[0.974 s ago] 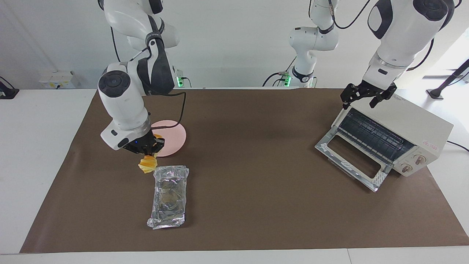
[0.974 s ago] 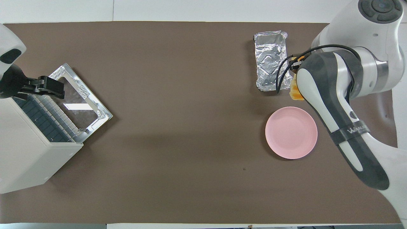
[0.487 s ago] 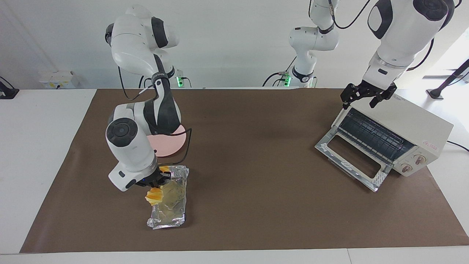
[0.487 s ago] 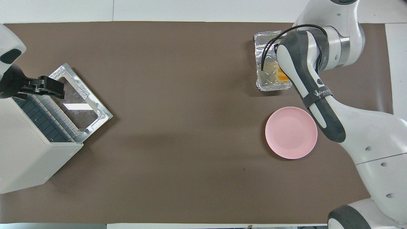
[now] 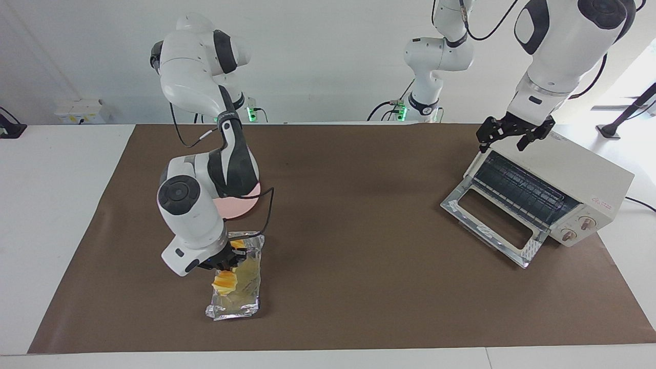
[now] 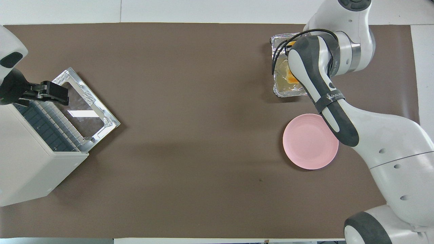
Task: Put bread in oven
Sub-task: 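Lower the bread into the foil tray and open the right gripper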
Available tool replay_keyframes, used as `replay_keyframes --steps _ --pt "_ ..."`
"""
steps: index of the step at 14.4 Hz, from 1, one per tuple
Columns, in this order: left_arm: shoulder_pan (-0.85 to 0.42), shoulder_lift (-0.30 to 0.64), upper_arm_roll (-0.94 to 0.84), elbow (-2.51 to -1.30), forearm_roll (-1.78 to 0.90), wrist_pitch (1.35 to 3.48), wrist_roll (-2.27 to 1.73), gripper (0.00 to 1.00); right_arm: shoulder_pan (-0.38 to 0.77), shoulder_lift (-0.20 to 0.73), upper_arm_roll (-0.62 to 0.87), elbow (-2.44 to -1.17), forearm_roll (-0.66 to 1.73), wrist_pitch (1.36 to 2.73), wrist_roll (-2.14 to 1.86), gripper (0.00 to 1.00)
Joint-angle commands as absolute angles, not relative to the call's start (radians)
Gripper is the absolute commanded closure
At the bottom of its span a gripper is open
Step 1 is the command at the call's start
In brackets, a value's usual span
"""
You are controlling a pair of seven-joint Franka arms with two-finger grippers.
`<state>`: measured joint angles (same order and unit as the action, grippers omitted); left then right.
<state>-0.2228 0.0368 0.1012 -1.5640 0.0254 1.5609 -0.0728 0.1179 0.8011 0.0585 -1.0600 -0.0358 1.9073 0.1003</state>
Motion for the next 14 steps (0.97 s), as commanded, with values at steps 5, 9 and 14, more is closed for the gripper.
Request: replay_keyframes --steps 5,9,14 --pt "-0.216 0.021 0.100 -1.578 0.011 1.552 -0.072 0.00 0.117 0.805 0.069 -1.104 -0.002 2.012 0.034 1.00" --pt "-0.216 0.021 0.100 -1.578 0.012 1.552 -0.072 0.00 0.133 0.787 0.069 -1.167 -0.008 2.052 0.040 0.78" --pt "-0.216 0.020 0.100 -1.578 0.011 1.552 -0.072 0.00 0.123 0.764 0.064 -1.174 -0.014 1.999 0.034 0.00"
